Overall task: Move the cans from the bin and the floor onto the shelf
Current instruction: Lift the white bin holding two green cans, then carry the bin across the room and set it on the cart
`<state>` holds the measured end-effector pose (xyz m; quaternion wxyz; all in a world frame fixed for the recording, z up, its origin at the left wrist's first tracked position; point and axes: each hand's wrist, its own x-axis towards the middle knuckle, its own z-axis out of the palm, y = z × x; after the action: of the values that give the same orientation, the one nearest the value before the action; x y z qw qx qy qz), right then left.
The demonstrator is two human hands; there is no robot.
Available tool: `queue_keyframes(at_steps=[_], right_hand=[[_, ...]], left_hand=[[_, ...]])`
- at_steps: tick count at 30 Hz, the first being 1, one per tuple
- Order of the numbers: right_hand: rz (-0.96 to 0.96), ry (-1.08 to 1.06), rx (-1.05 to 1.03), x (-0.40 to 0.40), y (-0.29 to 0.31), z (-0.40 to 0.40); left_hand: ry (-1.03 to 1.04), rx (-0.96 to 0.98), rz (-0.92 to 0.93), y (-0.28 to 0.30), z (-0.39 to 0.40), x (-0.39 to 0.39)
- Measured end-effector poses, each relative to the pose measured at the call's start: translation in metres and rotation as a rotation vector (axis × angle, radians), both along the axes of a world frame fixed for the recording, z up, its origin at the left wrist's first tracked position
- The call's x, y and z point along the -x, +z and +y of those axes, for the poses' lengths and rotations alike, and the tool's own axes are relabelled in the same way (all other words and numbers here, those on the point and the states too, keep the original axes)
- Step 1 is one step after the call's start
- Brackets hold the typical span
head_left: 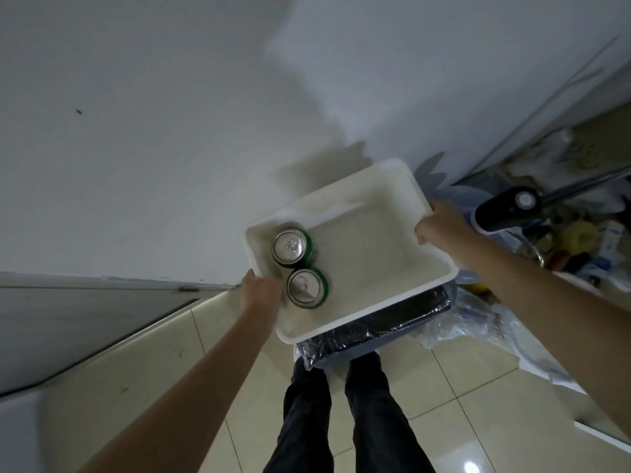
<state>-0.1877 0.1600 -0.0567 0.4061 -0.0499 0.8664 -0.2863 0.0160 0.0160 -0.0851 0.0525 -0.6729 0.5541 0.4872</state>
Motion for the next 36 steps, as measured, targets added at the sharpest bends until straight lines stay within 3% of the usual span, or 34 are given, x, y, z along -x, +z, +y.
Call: queue_keyframes(at_steps=[3,10,17,28,36], right_hand=[[-0.002,-0.12,0.016,-0.013,0.032,0.022],[0.005,-0.36,0.125,-0.05,0.132,0.066],[0.151,-0.797,0.208,-0.141,0.216,0.138],[0.31,-1.394,0.429,-0.371,0.278,0.257],[0.431,-1.741,0.417,-0.53,0.277,0.34]], left_hand=[[-0.063,0.106,0.129,0.049,-0.007,-0.002],[-0.463,0.13,0.347,0.163,-0.023,0.001],[-0.913,0.013,0.541,0.25,-0.005,0.036],[-1.618,-0.273,0.654,0.32,0.164,0.009],[-1.935,-0.374,0.652,0.324,0.327,-0.073]])
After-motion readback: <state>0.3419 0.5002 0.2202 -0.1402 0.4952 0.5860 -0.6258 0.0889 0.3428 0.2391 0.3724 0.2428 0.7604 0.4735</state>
